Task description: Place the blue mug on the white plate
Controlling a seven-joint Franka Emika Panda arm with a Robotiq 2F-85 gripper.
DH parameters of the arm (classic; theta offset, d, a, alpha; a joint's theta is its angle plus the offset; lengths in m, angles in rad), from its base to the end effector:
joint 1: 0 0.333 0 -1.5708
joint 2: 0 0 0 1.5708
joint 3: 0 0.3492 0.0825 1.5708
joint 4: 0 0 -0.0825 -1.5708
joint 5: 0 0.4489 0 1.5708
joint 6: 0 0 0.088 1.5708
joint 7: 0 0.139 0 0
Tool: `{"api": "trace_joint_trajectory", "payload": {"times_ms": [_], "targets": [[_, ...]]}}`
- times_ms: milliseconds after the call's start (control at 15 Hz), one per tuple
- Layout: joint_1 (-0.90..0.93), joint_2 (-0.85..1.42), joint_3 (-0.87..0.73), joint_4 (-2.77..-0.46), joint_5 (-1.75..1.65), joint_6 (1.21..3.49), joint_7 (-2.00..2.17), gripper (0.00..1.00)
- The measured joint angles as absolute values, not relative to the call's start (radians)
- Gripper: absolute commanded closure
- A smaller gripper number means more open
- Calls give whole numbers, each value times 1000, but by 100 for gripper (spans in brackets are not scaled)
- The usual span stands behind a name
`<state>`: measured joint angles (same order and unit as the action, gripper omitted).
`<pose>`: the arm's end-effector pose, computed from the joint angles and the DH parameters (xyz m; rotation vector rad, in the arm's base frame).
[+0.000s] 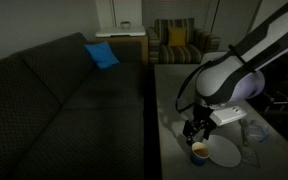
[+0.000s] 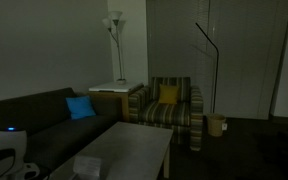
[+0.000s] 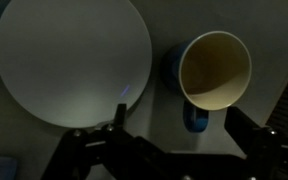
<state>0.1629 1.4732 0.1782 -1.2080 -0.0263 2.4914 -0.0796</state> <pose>0.6610 0.2216 -0.2238 -2.9412 -0.4434 0.2895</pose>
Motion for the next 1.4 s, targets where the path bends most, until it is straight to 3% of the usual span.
{"api": "trace_joint_trajectory", "payload": {"times_ms": [533,1400], "targets": [[170,1473,171,-1206,-26,2473,-73,0],[302,1475,78,-1242,-26,2681,123,0]]}}
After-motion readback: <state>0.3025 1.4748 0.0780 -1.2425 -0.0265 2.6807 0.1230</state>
